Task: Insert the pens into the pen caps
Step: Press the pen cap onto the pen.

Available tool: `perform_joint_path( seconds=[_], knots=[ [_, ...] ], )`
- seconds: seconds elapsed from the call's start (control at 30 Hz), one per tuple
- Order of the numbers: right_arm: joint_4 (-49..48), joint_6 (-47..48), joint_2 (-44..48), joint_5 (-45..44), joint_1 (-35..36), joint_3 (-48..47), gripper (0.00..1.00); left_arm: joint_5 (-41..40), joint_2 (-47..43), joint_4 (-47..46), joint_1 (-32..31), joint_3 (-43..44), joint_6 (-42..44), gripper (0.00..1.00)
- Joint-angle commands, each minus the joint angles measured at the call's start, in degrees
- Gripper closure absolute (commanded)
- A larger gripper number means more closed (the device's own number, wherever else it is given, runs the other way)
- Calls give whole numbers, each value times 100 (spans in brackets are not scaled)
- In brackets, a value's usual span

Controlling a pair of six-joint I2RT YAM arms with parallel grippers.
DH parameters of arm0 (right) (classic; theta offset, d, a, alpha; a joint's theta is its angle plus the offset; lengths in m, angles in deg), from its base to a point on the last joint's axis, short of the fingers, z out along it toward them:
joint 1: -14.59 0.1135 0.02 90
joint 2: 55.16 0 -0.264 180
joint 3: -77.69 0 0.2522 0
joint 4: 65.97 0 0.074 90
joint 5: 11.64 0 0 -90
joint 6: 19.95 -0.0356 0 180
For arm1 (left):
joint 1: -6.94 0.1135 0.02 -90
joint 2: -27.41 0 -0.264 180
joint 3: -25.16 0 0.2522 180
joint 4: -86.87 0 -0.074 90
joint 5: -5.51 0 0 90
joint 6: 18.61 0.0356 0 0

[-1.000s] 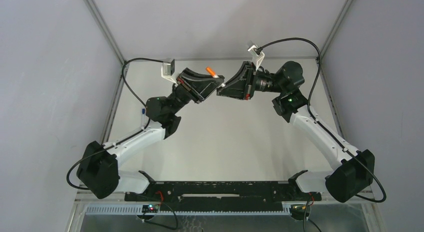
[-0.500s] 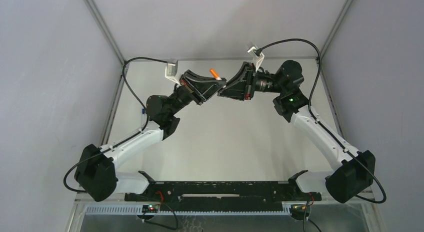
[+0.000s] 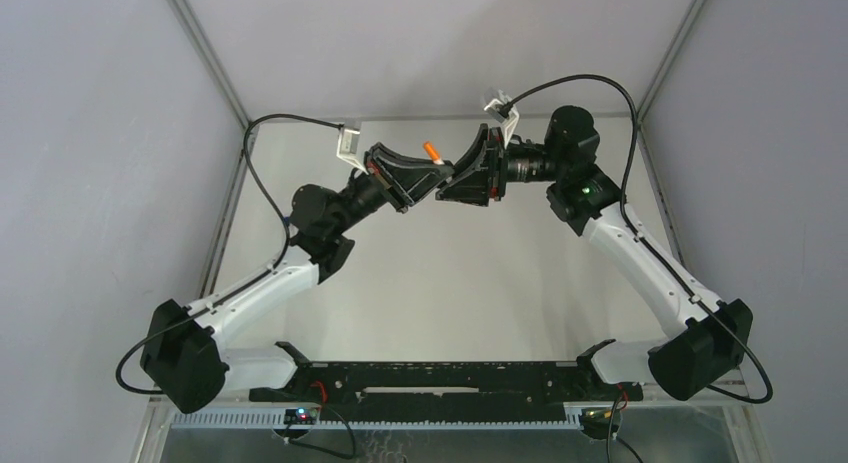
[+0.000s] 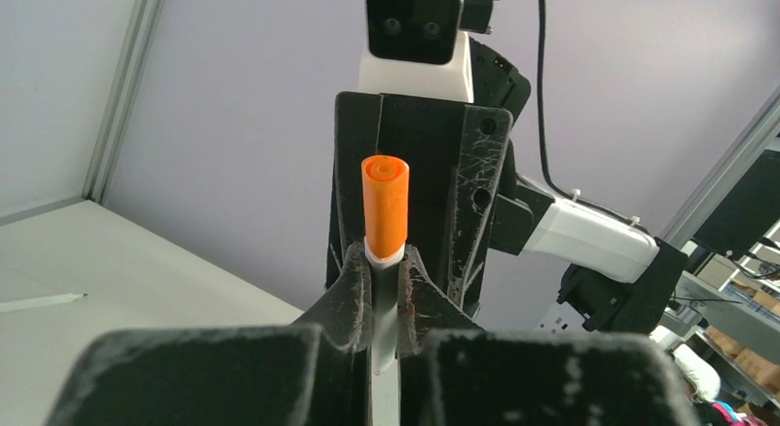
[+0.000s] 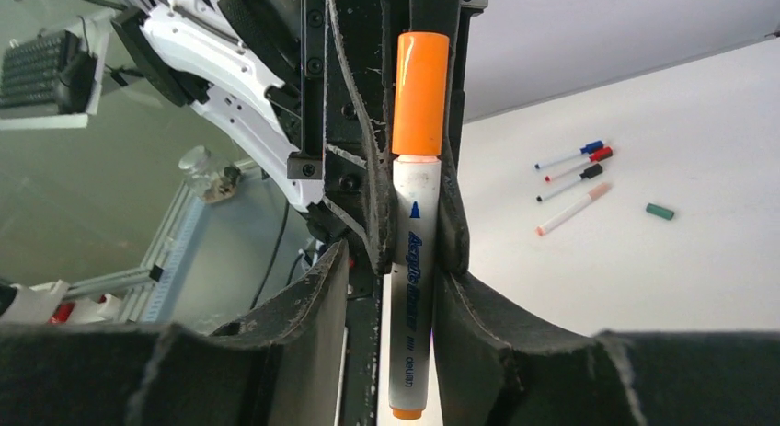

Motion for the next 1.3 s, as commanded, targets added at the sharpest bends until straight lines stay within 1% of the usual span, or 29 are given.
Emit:
perform_joint_path(
  seconds=[0.0,0.1,0.2,0.3,0.43,0.47,0.53,0.57,0.63,0.7,0.73,0.77,0.8,0.93,1.0,1.1,1.23,1.27],
  knots=[
    [518,934,-8,42,62,-307,55,179,-102,327,-72,210,255,100],
    [693,1202,-22,-17,136,-313,54,200,-97,327,-73,220,264,100],
    [920,1378,-54,-153,194,-366,58,209,-106,361,-79,224,285,100],
    [1001,1451,-75,-278,215,-407,69,194,-142,466,-93,226,356,100],
    [1024,1487,-94,-376,232,-421,90,169,-191,571,-116,224,430,100],
    [1031,1500,-87,-385,233,-421,94,160,-201,573,-117,224,431,100],
    [1043,1503,-77,-383,233,-425,100,121,-220,573,-126,206,418,99],
    [1057,1497,-69,-363,233,-416,100,107,-250,573,-125,198,407,97],
    [1063,1429,-61,-312,212,-412,100,98,-285,573,-121,190,373,91],
    [1018,1292,-50,-233,184,-412,100,102,-346,573,-117,157,363,78],
    [935,1179,-38,-176,166,-389,100,115,-372,573,-122,128,361,68],
    [801,1021,-21,-120,137,-357,100,139,-406,566,-119,102,365,63],
    [708,866,-2,-67,99,-318,100,172,-448,564,-124,76,377,54],
    [286,435,73,182,40,-170,100,297,-661,545,-105,-89,412,32],
    [160,299,118,355,24,-109,100,363,-790,586,-71,-175,435,24],
    [-146,37,176,616,-23,-13,100,496,-982,656,11,-278,448,15],
    [-432,-219,258,914,-39,132,100,791,-1205,849,407,-272,373,1],
    [-461,-272,291,944,-32,170,100,823,-1234,869,518,-243,279,0]
  ],
)
